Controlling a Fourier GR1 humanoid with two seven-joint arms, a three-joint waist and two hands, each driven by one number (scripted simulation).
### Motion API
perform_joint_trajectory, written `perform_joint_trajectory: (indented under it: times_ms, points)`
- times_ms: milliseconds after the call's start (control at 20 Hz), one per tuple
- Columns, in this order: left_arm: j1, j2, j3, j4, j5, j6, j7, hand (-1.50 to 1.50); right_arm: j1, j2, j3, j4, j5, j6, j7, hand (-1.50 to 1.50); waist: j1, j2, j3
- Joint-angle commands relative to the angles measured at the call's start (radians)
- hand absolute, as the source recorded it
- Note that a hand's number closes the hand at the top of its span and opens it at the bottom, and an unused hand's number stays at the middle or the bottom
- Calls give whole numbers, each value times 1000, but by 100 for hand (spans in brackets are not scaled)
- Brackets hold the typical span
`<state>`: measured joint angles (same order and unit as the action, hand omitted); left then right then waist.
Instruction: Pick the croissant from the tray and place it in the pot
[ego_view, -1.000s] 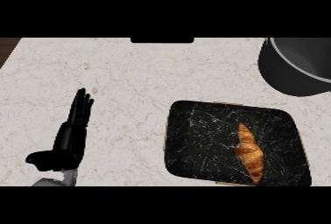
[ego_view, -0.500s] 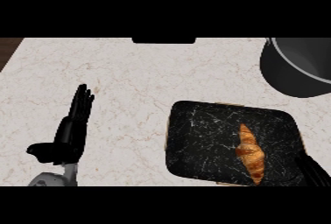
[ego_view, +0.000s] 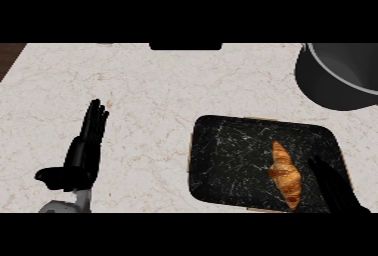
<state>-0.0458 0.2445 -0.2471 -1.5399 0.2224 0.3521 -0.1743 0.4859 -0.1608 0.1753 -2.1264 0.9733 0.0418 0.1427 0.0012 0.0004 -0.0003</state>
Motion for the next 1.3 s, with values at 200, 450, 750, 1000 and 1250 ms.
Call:
perform_joint_trajectory:
  times_ms: [200,450,750,1000,1250]
  points:
    - [38,-8,59,-56,-19,-62,40,0,-78,33,22,111,67,-19,16,-150,-2,-1,0]
    - [88,-73,13,-110,-97,-5,51,0,-137,64,24,170,79,-30,36,-150,-1,-1,0]
    - [41,-54,106,-28,-74,-120,31,0,-218,77,-7,270,72,-48,35,-150,-1,-1,0]
    - [64,-59,95,-74,-76,-119,38,0,-200,51,-2,334,156,-225,-89,150,-1,-2,1]
    - [91,-77,91,-106,-123,-108,72,0,-261,75,-14,363,167,-257,-88,150,0,-1,0]
